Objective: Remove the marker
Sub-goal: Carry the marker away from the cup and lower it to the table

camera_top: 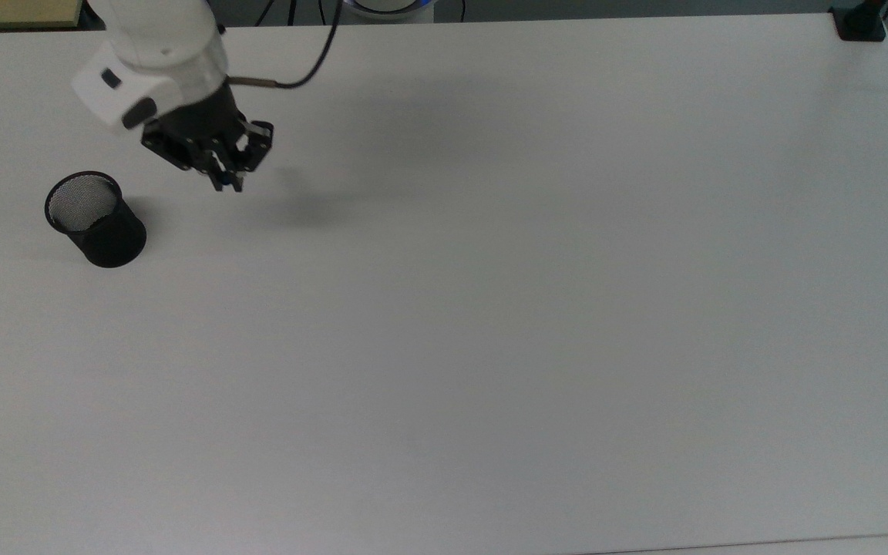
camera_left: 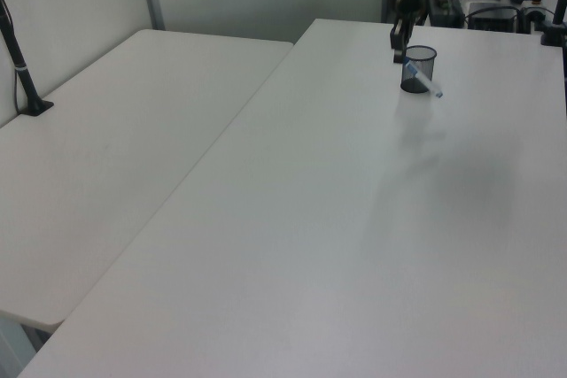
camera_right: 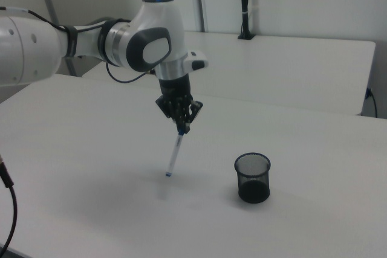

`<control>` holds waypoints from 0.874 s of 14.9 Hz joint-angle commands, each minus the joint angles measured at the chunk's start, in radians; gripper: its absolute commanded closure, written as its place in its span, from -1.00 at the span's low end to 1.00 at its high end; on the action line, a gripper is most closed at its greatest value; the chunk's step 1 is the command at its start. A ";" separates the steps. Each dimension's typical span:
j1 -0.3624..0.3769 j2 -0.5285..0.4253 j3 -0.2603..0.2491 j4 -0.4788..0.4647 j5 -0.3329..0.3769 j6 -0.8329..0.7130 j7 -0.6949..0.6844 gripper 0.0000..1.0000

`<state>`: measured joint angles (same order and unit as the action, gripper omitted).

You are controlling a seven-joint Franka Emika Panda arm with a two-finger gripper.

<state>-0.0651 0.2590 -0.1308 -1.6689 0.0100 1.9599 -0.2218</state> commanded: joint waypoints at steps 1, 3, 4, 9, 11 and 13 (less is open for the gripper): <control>0.076 0.061 -0.010 -0.002 0.013 -0.029 0.058 1.00; 0.105 0.100 -0.007 -0.005 0.011 -0.021 0.090 1.00; 0.117 0.124 -0.006 -0.003 0.008 -0.016 0.104 1.00; 0.131 0.207 0.014 -0.017 0.001 0.120 0.203 1.00; 0.131 0.217 0.016 -0.021 0.001 0.158 0.206 1.00; 0.133 0.229 0.017 -0.031 -0.001 0.198 0.213 0.96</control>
<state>0.0642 0.4710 -0.1222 -1.6796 0.0105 2.0765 -0.0453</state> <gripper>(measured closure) 0.828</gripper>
